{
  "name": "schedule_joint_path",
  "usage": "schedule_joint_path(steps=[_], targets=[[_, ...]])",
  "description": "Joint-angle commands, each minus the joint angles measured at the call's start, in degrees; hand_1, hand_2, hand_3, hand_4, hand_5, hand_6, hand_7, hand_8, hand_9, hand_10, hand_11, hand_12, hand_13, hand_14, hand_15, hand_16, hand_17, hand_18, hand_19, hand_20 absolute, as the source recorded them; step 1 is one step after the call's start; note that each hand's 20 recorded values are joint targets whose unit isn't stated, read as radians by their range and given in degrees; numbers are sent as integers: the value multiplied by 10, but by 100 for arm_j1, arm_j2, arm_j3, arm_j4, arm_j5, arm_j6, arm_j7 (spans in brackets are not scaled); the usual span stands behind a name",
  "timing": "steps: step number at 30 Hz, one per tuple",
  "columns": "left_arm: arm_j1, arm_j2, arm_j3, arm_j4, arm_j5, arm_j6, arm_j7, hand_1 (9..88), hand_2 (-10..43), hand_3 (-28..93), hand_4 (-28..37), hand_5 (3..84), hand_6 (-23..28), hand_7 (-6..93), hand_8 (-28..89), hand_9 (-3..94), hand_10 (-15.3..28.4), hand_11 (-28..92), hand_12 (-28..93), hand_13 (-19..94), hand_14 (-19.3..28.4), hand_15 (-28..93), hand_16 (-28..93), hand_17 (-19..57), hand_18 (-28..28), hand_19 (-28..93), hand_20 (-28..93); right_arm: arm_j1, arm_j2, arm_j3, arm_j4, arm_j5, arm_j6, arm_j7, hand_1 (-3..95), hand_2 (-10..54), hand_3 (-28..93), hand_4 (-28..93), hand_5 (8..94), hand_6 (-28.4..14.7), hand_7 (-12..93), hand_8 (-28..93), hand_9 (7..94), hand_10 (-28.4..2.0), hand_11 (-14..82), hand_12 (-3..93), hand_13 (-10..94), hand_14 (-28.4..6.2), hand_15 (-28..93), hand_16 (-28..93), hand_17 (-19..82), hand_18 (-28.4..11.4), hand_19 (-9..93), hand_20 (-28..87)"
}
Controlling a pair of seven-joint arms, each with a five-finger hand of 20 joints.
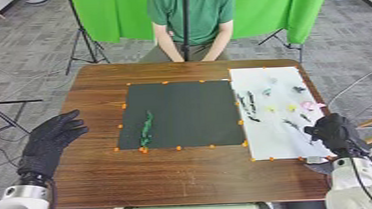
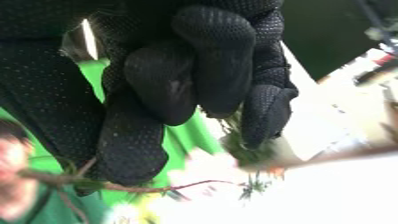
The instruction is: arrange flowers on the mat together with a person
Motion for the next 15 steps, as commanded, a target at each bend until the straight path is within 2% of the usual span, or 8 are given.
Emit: schedule_joint_path(steps=[1,7,12,13,14,15], targets=[[156,5,-38,-17,6,26,-71,309,79,692,-206,483,61,231,-89,436,167,347,183,399,191,498,-7,-3,241,595,63,1607,359,-1019,-356,-195,162,-400,358,-84,873,-157,835,7,634,117,879,-99,732,418,816,-108,898,314,388,-211,869,403],[191,-7,-2,-36,13,62,-87,309,79,693,-207,482,61,231,-88,436,167,347,183,399,192,497,-7,-3,241,596,63,3501,-62,-2900,-9,-321,-735,-512,347,-72,878,-128,849,4,646,71,891,-99,737,417,830,-107,905,313,400,-213,877,399],[139,-23,52,-21,21,58,-132,309,79,693,-207,483,60,231,-89,436,167,347,183,399,191,498,-7,-3,241,596,63,4396,-638,-3972,343,-333,-1696,-510,346,-71,878,-123,852,6,651,54,898,-97,735,417,839,-104,904,311,410,-215,883,393],[147,-13,67,-19,11,77,-101,309,79,692,-207,483,60,231,-88,436,167,347,183,398,191,497,-7,-3,241,596,63,4589,-746,-4222,451,-356,-1784,-461,346,-70,878,-124,854,7,650,50,899,-97,734,416,841,-105,904,310,412,-215,884,392],[160,-25,54,-29,28,72,-138,309,80,693,-207,483,60,231,-88,436,167,347,183,398,191,497,-8,-3,241,595,63,4688,-882,-4342,514,-389,-2065,-427,347,-70,878,-125,855,7,650,45,900,-96,734,416,842,-104,903,309,414,-215,885,390],[148,-18,78,-20,12,83,-110,309,80,693,-207,483,60,231,-88,436,167,348,184,399,191,497,-7,-3,241,595,63,4831,-952,-4521,592,-412,-2214,-439,346,-70,878,-125,855,8,650,43,900,-96,733,416,843,-104,903,309,415,-215,886,389]])
